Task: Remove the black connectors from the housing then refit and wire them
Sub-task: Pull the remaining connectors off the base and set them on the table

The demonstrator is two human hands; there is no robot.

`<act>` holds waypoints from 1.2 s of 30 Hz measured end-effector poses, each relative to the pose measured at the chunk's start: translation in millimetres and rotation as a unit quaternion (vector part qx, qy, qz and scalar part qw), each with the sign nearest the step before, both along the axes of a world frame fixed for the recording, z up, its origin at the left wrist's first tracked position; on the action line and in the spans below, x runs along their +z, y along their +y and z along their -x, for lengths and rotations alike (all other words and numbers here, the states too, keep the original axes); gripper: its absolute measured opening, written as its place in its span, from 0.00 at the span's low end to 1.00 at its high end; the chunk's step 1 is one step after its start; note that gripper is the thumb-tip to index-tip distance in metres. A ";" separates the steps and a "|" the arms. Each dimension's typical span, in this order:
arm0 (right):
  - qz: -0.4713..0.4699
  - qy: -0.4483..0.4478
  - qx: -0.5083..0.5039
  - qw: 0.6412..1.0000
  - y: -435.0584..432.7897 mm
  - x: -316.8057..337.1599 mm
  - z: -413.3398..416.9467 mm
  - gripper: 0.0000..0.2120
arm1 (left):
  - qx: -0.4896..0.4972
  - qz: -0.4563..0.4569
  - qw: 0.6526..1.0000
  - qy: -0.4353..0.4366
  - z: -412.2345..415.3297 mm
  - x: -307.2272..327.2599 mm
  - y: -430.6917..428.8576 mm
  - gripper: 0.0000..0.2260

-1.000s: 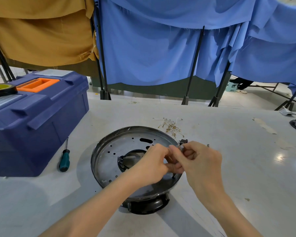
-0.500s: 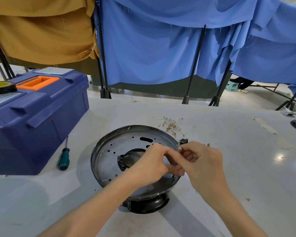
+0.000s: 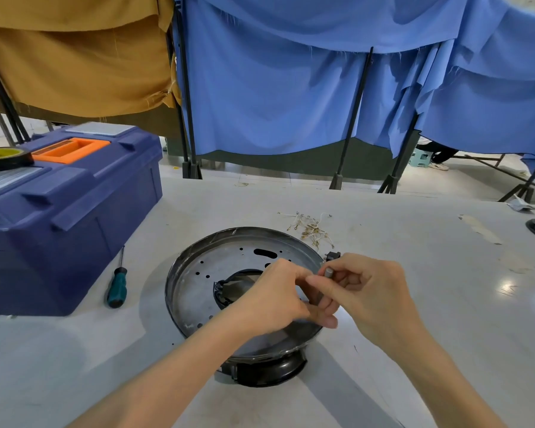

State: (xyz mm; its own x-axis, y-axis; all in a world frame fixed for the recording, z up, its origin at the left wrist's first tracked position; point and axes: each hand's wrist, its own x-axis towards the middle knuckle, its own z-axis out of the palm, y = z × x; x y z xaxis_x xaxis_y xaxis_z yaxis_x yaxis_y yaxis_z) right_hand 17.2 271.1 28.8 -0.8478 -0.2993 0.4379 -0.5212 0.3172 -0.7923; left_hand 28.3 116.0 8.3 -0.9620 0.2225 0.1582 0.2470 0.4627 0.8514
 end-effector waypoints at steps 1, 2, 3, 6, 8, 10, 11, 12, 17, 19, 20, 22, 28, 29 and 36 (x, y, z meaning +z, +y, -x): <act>0.007 -0.002 -0.026 1.000 -1.6 -1.8 -1.2 0.07 | 0.005 0.001 1.000 0.004 0.0 0.1 0.6 0.09; 0.013 -0.004 -0.053 0.998 -4.9 -4.3 -3.0 0.08 | 0.005 -0.003 1.000 0.008 0.8 -0.5 1.0 0.08; 0.018 -0.008 -0.082 0.996 -9.7 -7.5 -5.1 0.09 | 0.001 -0.009 1.000 0.012 1.4 -1.3 1.1 0.05; 0.012 0.007 -0.155 0.988 -21.9 -12.5 -10.2 0.09 | 0.010 0.003 1.000 0.017 2.7 -3.7 1.2 0.06; -0.007 -0.008 -0.115 0.993 -17.0 -6.0 -6.7 0.11 | 0.005 0.011 1.000 0.015 2.9 -2.9 0.7 0.06; -0.017 -0.052 -0.002 0.998 -6.1 6.5 -2.1 0.08 | 0.002 0.013 1.000 0.007 2.8 -1.1 -0.4 0.06; -0.022 -0.060 0.039 0.997 -1.2 11.3 -0.3 0.07 | 0.003 0.019 1.000 0.005 2.5 -0.1 -0.8 0.08; -0.028 -0.053 0.059 0.996 2.0 14.1 0.9 0.07 | 0.003 0.023 1.000 0.004 2.7 0.2 -1.6 0.12; -0.022 -0.021 0.014 0.999 -2.2 5.6 -2.0 0.06 | 0.010 0.021 1.000 -0.008 2.0 -1.4 -3.3 0.08; 0.007 -0.028 -0.024 0.999 -5.8 0.7 -2.9 0.08 | 0.013 0.006 1.000 -0.004 1.0 -0.8 -3.3 0.05; 0.026 -0.032 -0.048 0.998 -8.6 -2.3 -4.0 0.09 | 0.014 0.001 1.000 0.000 0.6 -0.6 -2.6 0.05; 0.047 -0.032 -0.114 0.992 -16.1 -8.9 -6.7 0.10 | 0.017 0.002 1.000 0.001 0.5 -1.0 -0.6 0.03; -0.008 -0.067 0.005 0.998 -6.1 5.5 1.6 0.07 | 0.016 0.026 1.000 -0.001 0.3 2.3 -1.9 0.12; -0.027 -0.063 0.042 0.997 -1.7 9.5 3.9 0.07 | 0.019 0.023 1.000 -0.009 0.1 2.4 -2.1 0.12; -0.033 -0.025 -0.019 0.999 -2.2 3.4 4.6 0.09 | 0.010 0.000 1.000 -0.012 -0.2 1.2 0.2 0.05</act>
